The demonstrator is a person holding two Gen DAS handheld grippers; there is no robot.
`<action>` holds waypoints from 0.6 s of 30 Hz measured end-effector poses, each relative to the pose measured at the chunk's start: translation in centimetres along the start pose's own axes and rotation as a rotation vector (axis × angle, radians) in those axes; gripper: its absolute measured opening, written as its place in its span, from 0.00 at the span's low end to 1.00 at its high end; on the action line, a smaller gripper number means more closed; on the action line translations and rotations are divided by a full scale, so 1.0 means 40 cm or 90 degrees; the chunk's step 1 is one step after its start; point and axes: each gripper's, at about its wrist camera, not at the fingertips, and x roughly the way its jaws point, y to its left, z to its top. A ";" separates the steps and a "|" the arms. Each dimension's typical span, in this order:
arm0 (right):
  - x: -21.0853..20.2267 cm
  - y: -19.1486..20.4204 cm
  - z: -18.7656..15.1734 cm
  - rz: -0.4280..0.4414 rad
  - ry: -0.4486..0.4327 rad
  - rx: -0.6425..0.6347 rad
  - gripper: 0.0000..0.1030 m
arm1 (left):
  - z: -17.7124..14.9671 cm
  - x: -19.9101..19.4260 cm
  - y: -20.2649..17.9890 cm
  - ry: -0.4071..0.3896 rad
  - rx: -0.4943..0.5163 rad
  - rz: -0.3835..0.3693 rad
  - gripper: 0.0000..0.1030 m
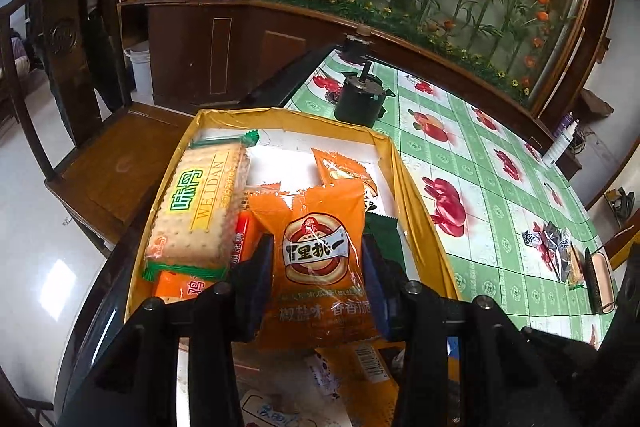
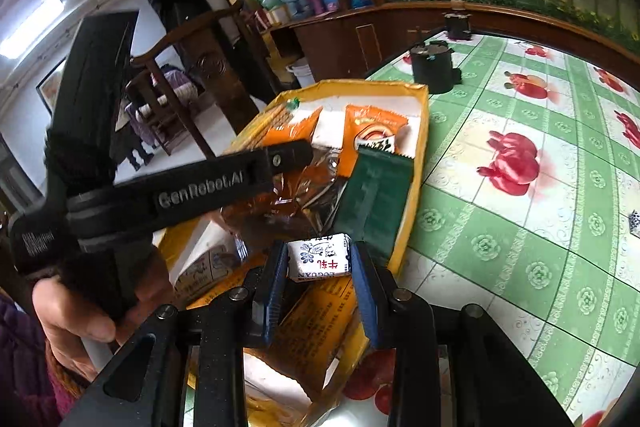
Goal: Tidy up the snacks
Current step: 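Carry both held snacks over the tray and lower them inside, then open both tools to release the snacks into the tray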
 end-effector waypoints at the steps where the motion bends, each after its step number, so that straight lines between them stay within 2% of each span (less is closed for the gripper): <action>1: 0.002 0.002 -0.003 -0.001 -0.001 -0.005 0.35 | -0.001 0.000 0.001 0.001 -0.001 -0.003 0.41; 18: 0.026 0.025 -0.007 0.016 -0.012 -0.025 0.35 | -0.001 -0.005 -0.020 0.011 0.017 -0.006 0.42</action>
